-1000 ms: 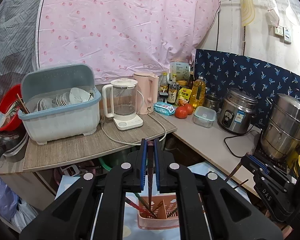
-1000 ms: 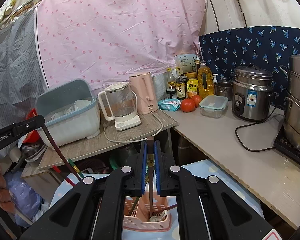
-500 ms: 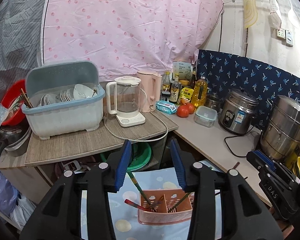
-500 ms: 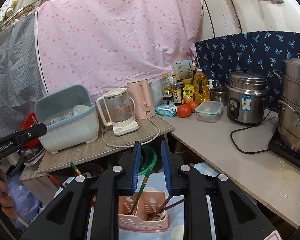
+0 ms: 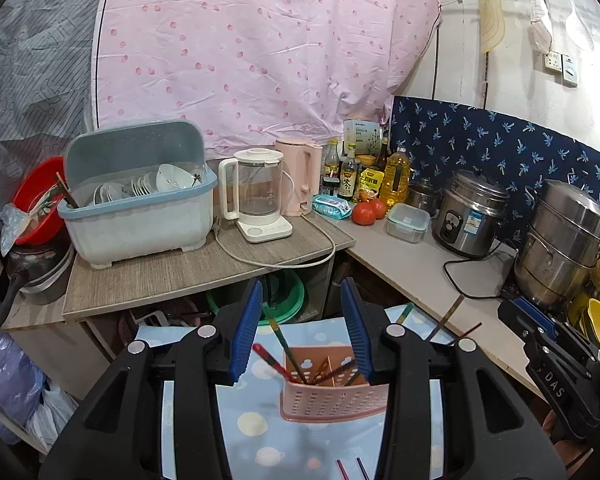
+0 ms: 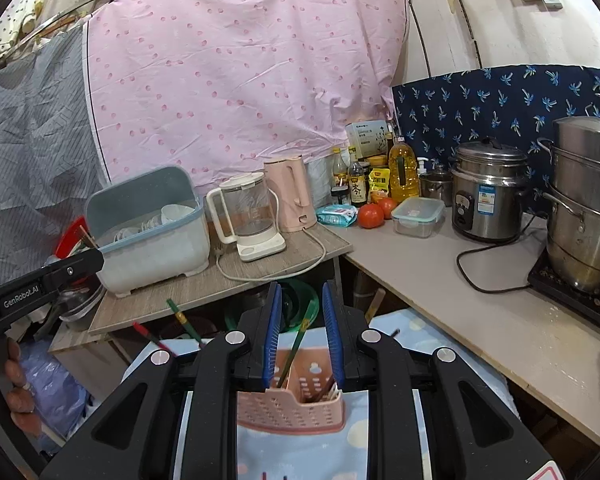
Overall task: Organize utensils
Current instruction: 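Move both open tools down over the last two red chopsticks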
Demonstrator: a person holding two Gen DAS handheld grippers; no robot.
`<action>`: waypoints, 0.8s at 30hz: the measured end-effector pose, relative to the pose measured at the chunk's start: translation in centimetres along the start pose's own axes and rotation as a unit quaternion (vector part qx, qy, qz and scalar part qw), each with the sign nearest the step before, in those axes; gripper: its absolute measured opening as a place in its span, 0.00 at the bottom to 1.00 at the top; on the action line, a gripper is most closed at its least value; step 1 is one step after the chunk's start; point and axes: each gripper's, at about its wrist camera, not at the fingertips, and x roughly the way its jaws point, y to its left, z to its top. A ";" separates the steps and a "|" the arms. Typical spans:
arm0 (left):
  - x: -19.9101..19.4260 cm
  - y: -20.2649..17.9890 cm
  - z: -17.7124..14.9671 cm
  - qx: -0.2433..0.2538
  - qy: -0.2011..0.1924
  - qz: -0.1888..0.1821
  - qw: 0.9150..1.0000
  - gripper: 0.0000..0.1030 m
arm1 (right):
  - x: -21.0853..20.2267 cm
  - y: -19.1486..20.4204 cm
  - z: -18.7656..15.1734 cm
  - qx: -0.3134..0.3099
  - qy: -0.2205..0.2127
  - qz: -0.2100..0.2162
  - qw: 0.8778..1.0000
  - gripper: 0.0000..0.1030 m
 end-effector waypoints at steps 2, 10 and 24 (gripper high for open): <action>-0.6 0.0 -0.6 -0.001 0.003 -0.001 1.000 0.38 | -0.8 0.1 -0.8 -0.001 0.006 0.001 1.000 0.21; -2.8 -0.6 -4.6 0.004 0.026 -0.003 1.000 0.38 | -4.0 0.0 -5.3 0.003 0.052 0.010 0.999 0.22; -3.9 -1.7 -20.5 -0.005 0.163 -0.015 0.987 0.38 | -8.9 -1.1 -21.5 -0.005 0.197 0.005 0.980 0.22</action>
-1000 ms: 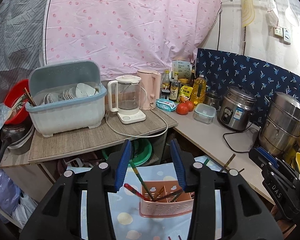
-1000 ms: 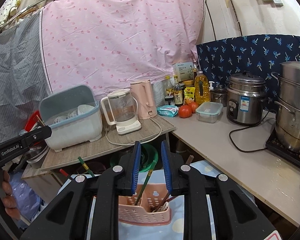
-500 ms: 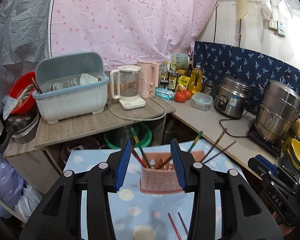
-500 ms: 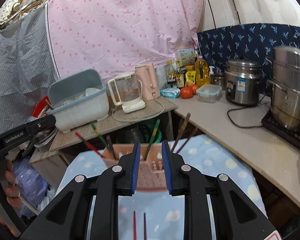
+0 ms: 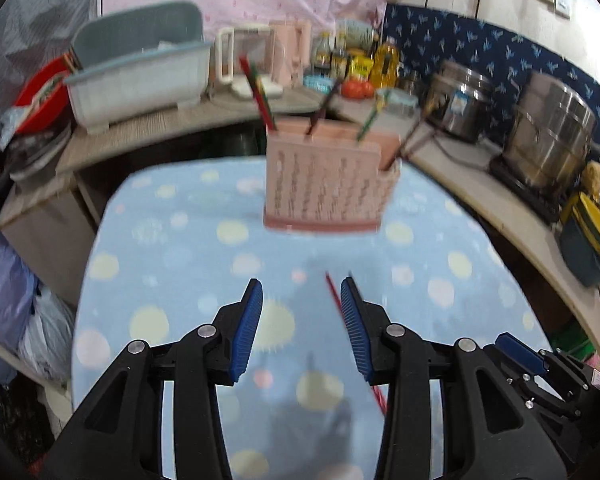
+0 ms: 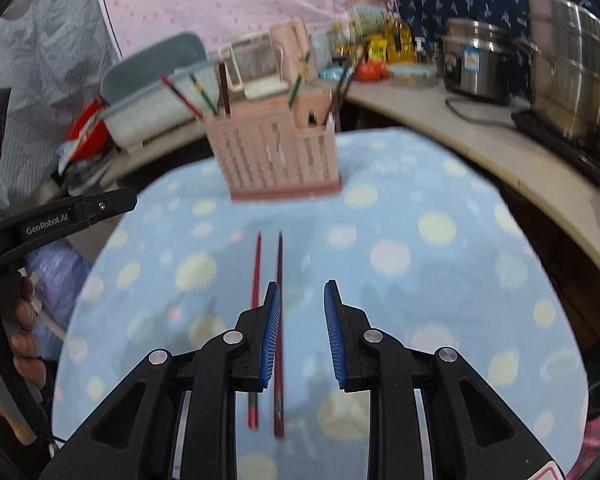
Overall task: Organize utensils
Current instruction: 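Move both open tools down over the last two red chopsticks, then close the right tool on a dark red chopstick while the left tool grasps a bright red chopstick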
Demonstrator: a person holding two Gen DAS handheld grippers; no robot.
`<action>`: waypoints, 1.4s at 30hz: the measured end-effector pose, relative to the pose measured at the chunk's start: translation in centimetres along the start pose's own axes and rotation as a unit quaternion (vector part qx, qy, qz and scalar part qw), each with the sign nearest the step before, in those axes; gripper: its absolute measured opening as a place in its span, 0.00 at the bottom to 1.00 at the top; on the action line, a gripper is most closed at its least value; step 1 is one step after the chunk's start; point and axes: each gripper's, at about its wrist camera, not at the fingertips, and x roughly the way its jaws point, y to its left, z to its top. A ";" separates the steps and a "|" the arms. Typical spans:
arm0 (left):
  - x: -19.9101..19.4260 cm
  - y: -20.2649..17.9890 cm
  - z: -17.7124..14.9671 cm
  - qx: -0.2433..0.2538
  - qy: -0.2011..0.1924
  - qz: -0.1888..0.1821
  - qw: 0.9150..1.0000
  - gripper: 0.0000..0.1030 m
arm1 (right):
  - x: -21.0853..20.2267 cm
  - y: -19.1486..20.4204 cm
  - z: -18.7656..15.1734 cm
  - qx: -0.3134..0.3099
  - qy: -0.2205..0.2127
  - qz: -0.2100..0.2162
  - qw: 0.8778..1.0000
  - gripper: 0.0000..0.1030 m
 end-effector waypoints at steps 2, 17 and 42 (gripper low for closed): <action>0.5 -0.2 -1.8 0.003 0.016 0.003 1.000 0.38 | 0.5 -0.2 -2.2 0.002 0.024 0.004 1.000 0.22; 1.7 -0.7 -9.2 0.000 0.093 -0.002 0.996 0.38 | 2.6 1.6 -8.2 -0.028 0.084 0.016 0.996 0.22; 2.0 -5.0 -11.4 0.031 0.120 -0.037 0.992 0.50 | 2.4 -0.3 -8.7 -0.016 0.075 -0.001 0.997 0.07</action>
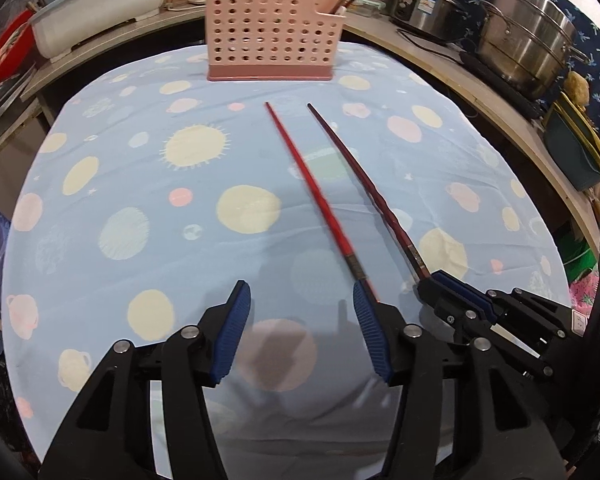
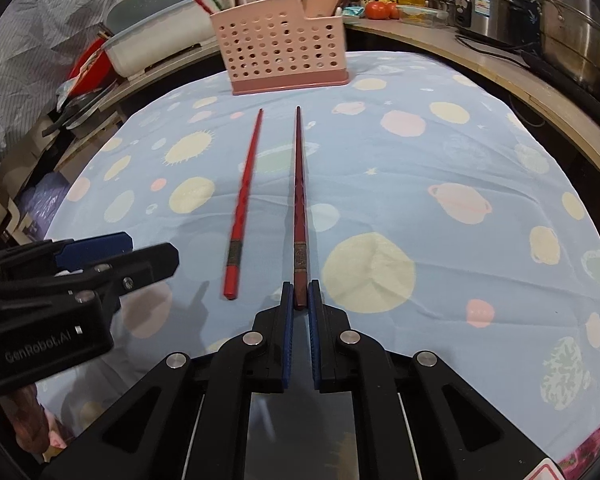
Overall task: Organize utensils
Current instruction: 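Close the right tool on a dark red chopstick while the left tool grasps a bright red chopstick, then lift both red chopsticks and carry them toward the pink caddy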
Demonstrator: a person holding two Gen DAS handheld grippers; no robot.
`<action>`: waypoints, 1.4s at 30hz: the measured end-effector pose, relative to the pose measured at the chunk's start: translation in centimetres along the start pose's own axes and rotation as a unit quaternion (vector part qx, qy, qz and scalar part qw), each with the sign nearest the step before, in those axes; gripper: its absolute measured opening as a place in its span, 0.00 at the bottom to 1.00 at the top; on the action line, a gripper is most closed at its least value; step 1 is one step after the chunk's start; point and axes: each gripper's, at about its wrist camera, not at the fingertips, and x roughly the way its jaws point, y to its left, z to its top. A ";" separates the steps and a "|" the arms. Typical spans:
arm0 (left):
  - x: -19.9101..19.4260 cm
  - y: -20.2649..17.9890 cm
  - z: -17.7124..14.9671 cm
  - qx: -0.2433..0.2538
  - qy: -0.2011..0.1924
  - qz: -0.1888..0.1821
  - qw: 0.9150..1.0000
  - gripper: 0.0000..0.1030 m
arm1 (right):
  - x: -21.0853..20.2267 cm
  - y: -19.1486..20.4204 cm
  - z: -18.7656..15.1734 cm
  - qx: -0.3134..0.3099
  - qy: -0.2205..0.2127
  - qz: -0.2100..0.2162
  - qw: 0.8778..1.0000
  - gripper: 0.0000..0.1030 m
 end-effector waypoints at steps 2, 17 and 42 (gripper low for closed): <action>0.4 -0.8 0.0 0.006 0.002 -0.003 1.000 0.50 | -0.2 -0.7 0.0 0.008 -0.003 -0.004 1.000 0.07; 3.0 -2.4 -0.1 0.022 0.016 -0.003 1.000 0.22 | -0.5 -3.1 -0.9 0.035 -0.002 -0.004 0.999 0.07; -8.6 0.1 2.4 -0.002 -0.100 -0.017 0.995 0.07 | -9.2 -1.1 2.8 0.026 -0.106 0.026 0.994 0.07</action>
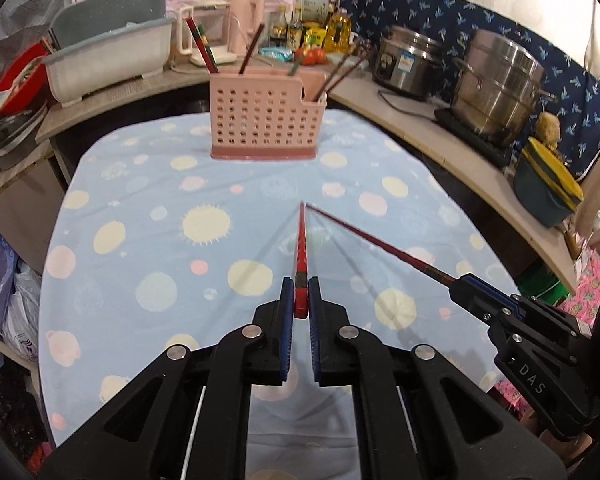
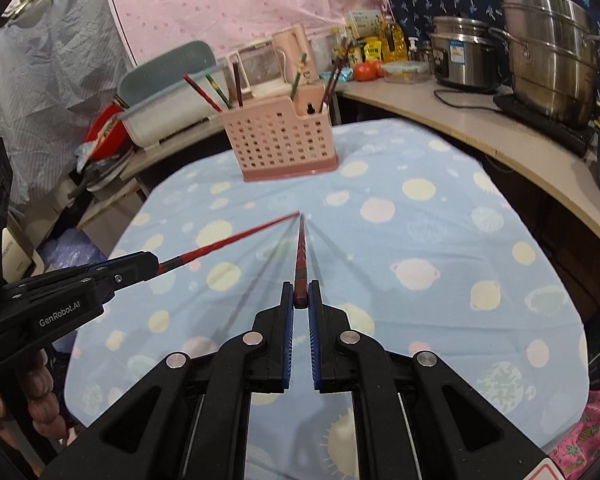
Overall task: Organize utensils
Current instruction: 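Lift both red chopsticks and carry them toward the pink caddy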
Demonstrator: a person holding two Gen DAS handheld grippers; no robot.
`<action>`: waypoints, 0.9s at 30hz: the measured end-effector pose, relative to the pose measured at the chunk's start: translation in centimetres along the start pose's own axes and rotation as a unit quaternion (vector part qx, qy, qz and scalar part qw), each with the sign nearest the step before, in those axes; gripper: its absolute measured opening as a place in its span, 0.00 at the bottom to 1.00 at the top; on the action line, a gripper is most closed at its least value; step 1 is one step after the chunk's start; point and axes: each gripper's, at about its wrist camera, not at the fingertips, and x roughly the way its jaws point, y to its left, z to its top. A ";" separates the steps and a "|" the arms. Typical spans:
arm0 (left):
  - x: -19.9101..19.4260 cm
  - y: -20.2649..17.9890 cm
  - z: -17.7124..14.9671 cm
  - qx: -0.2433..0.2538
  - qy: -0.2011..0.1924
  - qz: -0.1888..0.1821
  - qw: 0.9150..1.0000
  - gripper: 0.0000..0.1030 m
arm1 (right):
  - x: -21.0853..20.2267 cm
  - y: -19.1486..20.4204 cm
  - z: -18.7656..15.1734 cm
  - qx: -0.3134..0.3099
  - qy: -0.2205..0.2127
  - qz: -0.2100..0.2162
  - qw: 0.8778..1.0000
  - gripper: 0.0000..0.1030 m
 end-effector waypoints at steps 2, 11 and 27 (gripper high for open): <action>-0.9 0.2 0.7 -0.002 -0.011 0.001 1.000 0.07 | -0.7 0.3 0.7 -0.001 -0.012 0.003 1.000 0.07; -3.9 1.4 3.5 -0.005 -0.045 0.011 0.999 0.07 | -2.7 0.6 4.0 0.007 -0.043 0.019 0.999 0.07; -6.1 0.5 9.1 0.012 -0.106 0.016 0.994 0.05 | -3.8 1.1 9.5 -0.001 -0.103 0.030 0.994 0.07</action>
